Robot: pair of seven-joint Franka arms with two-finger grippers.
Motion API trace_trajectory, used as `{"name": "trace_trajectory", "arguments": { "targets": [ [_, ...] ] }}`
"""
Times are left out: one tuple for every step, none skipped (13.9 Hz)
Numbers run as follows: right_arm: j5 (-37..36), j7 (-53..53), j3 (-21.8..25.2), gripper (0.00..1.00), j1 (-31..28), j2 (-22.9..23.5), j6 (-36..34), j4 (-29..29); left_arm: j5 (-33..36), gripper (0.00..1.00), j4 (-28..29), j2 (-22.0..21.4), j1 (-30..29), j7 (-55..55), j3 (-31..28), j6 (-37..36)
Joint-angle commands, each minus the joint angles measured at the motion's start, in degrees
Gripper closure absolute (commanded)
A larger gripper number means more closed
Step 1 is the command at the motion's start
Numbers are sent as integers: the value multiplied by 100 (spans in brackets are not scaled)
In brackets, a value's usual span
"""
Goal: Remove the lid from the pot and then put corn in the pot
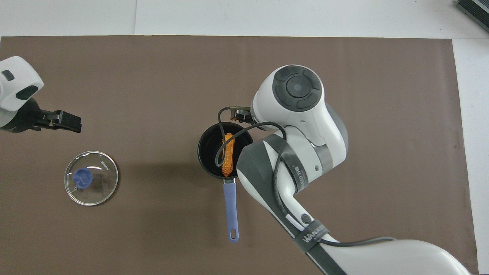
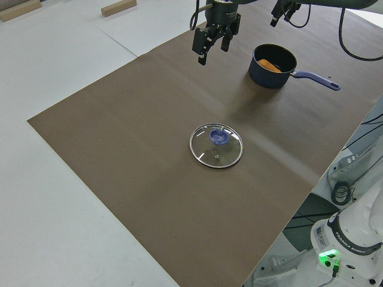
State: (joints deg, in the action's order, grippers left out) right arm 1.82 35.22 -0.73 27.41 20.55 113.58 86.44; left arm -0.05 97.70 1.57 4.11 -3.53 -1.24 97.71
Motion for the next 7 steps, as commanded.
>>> {"name": "trace_trajectory", "arguments": {
  "targets": [
    [-93, -234, -50, 0, -358, -428, -370, 145, -30, 0, -278, -121, 19, -113, -25, -471],
    [-242, -252, -50, 0, -455, -542, -554, 145, -39, 0, -461, -113, 19, -113, -25, -672],
    [-408, -287, -59, 0, -586, -665, -695, 145, -13, 0, -689, -61, 19, -113, -25, -952],
    [-454, -444, -76, 0, -753, -779, -784, 145, -4, 0, -874, -34, 19, -122, -25, -1147],
    [-454, -767, -68, 0, -911, -876, -898, 145, 5, 0, -945, -34, 19, -122, -25, -1253],
    [-454, -1084, -76, 0, -1069, -947, -951, 145, 5, 0, -937, -51, 19, -122, -25, -1263],
    [-428, -1313, -76, 0, -1227, -1043, -1004, 145, -12, 0, -876, -95, 28, -148, -25, -1211]
  ]
}}
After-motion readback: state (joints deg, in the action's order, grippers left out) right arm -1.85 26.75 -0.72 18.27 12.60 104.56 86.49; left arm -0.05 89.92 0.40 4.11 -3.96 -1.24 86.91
